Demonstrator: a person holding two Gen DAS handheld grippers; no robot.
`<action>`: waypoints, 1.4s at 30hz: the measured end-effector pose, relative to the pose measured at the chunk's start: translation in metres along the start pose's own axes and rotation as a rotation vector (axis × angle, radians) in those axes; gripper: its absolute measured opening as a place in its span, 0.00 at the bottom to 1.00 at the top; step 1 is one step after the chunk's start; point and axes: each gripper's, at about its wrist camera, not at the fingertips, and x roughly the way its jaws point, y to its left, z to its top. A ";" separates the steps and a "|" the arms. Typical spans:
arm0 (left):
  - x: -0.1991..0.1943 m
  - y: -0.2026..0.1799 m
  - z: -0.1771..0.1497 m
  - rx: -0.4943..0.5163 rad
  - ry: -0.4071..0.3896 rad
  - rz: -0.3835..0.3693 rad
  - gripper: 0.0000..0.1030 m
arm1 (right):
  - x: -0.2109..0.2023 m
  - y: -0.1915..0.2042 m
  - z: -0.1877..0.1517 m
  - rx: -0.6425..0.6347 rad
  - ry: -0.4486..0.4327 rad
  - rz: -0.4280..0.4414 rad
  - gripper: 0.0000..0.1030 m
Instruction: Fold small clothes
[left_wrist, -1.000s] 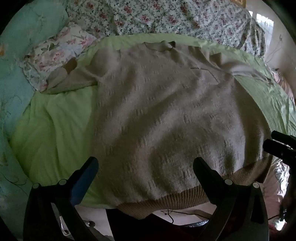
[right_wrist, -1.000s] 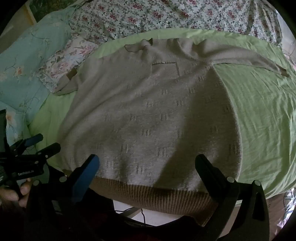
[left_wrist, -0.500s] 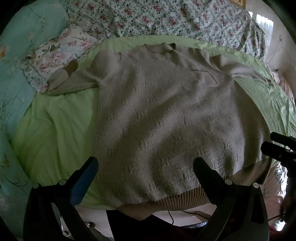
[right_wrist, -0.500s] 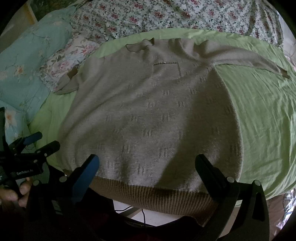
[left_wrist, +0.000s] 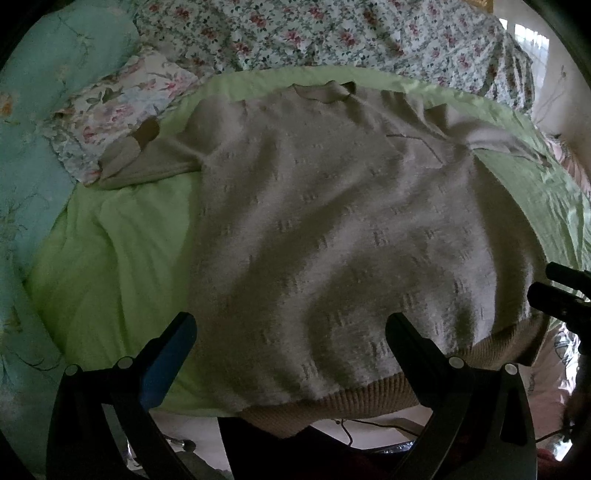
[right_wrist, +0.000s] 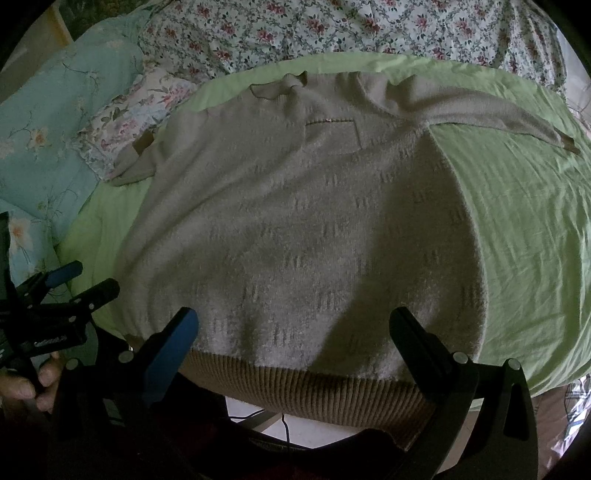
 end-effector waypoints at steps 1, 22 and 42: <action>0.000 0.000 0.000 -0.002 -0.009 -0.002 0.99 | 0.000 0.000 0.000 0.000 -0.002 0.001 1.00; 0.000 0.002 0.001 -0.023 -0.024 -0.020 0.99 | -0.001 -0.004 0.002 -0.004 -0.063 0.011 1.00; 0.024 0.004 0.015 -0.043 0.009 -0.026 0.99 | 0.009 -0.038 0.012 0.065 -0.041 0.009 1.00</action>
